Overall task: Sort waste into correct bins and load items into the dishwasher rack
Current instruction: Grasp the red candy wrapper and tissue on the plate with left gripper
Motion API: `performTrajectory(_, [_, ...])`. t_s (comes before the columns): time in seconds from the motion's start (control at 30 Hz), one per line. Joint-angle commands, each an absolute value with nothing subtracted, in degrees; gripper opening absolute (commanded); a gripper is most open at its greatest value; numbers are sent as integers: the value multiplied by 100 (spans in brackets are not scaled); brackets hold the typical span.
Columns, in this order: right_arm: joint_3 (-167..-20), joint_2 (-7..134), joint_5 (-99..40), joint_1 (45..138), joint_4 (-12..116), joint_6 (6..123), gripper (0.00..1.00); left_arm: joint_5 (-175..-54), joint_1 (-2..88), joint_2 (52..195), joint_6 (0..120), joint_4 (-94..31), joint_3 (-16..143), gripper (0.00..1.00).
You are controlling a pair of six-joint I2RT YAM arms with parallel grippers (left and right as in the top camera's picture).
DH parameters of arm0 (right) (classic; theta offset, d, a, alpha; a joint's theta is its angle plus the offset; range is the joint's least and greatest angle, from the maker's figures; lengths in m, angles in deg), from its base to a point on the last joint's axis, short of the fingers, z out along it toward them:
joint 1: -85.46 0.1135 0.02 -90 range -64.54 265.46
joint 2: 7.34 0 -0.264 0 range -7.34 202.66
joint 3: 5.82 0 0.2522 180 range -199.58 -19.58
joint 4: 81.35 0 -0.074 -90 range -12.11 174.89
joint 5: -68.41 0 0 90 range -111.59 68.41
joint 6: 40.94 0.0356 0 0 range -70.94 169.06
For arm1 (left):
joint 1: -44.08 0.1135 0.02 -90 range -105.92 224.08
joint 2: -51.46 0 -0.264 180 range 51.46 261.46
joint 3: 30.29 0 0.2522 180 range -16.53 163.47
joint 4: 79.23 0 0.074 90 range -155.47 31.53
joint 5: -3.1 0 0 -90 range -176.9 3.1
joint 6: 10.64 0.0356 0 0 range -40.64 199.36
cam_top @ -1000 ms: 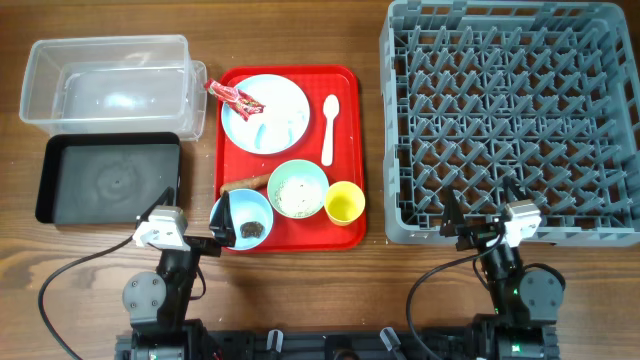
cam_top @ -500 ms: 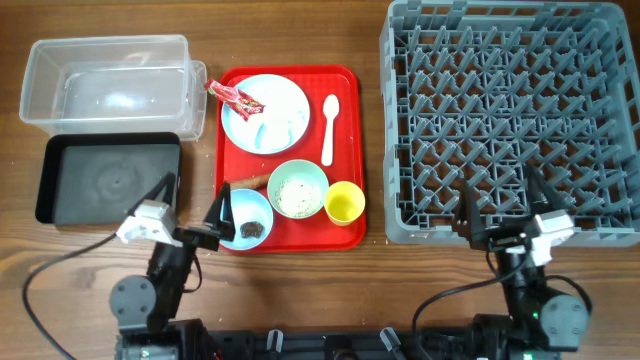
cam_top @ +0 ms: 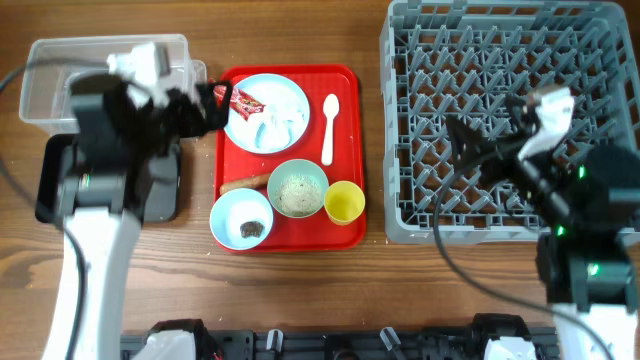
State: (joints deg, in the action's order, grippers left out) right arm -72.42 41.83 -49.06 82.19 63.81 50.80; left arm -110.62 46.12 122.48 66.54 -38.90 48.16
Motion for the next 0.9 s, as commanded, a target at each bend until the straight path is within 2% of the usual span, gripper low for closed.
performTrajectory(0.0, [-8180,4976,-5083,8206,5517,4730,100,-10610,4055,13457,7015,-3143,6153,100])
performTrajectory(0.1, [-8462,5449,-5094,8206,5013,4769,99,-9722,3637,14364,7015,-2328,7014,100])
performTrajectory(0.2, [-8462,5689,-5218,8206,4943,5071,100,-9318,3458,14913,7015,-2138,7240,100])
performTrajectory(0.33, [-8460,6019,-5214,8206,4919,5976,100,-9366,3379,15754,6971,-2345,7240,100])
performTrajectory(0.87, [-8460,6533,-5214,8206,4661,5974,100,-9342,3379,17225,7013,-2896,7235,100])
